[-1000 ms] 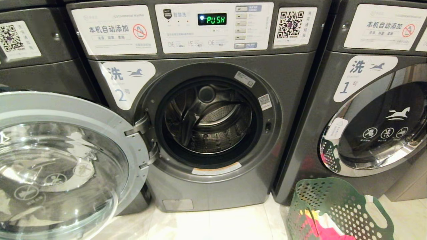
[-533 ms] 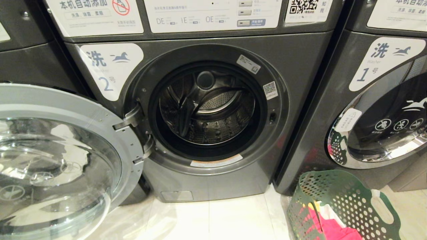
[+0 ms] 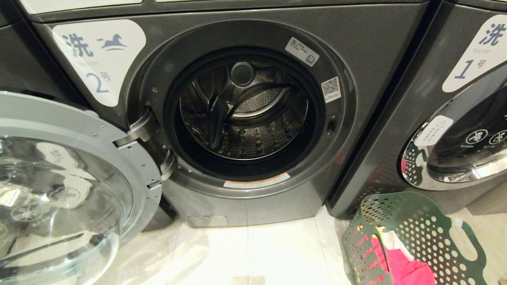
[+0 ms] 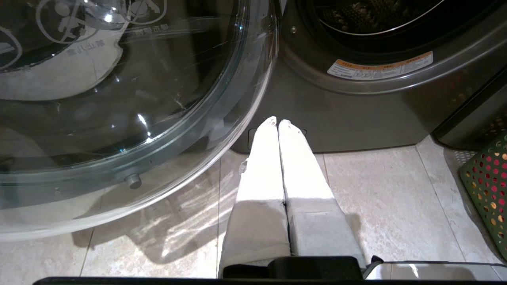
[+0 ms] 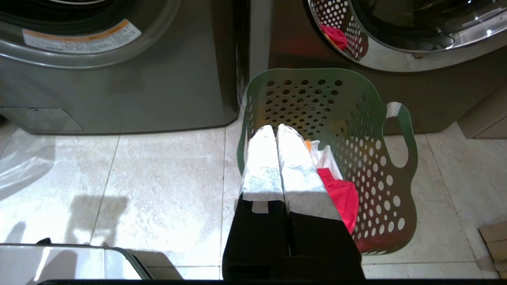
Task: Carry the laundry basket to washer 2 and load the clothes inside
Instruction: Place the clothes into the washing machine
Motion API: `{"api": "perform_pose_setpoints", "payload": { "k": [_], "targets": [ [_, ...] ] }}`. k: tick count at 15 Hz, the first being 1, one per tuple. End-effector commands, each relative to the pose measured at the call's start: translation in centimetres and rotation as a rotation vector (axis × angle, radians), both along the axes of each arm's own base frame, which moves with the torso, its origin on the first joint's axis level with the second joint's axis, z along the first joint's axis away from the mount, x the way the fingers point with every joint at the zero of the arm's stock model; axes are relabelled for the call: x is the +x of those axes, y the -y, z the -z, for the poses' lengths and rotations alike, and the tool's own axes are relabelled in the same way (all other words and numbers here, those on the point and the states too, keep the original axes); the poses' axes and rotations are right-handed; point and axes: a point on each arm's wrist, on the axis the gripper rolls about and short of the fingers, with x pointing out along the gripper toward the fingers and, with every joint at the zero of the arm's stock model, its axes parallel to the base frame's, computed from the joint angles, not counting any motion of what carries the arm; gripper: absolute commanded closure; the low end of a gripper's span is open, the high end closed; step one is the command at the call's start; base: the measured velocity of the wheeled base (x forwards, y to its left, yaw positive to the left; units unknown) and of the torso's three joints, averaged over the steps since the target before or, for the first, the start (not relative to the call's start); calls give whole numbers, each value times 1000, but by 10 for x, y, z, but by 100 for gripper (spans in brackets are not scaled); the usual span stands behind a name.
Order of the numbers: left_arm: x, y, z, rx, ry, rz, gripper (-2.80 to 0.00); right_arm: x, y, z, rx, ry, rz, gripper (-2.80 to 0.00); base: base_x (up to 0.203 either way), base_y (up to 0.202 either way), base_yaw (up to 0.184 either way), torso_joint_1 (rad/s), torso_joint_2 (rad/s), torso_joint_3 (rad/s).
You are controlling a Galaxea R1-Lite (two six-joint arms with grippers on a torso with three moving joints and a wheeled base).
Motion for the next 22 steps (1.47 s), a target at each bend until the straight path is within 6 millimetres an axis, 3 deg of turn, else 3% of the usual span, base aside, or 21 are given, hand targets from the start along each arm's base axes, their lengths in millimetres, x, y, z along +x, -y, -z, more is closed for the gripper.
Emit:
{"api": "perform_pose_setpoints", "payload": {
  "k": [1,22],
  "targets": [
    [1,0,2,-1,-8,0,0,1,0,2,-1,-8,-1,0,0,0,0,2,4,-195],
    [1,0,2,-2,-8,0,0,0,0,1,-16,-34,-10,0,0,0,0,3,2,-193]
  ]
}}
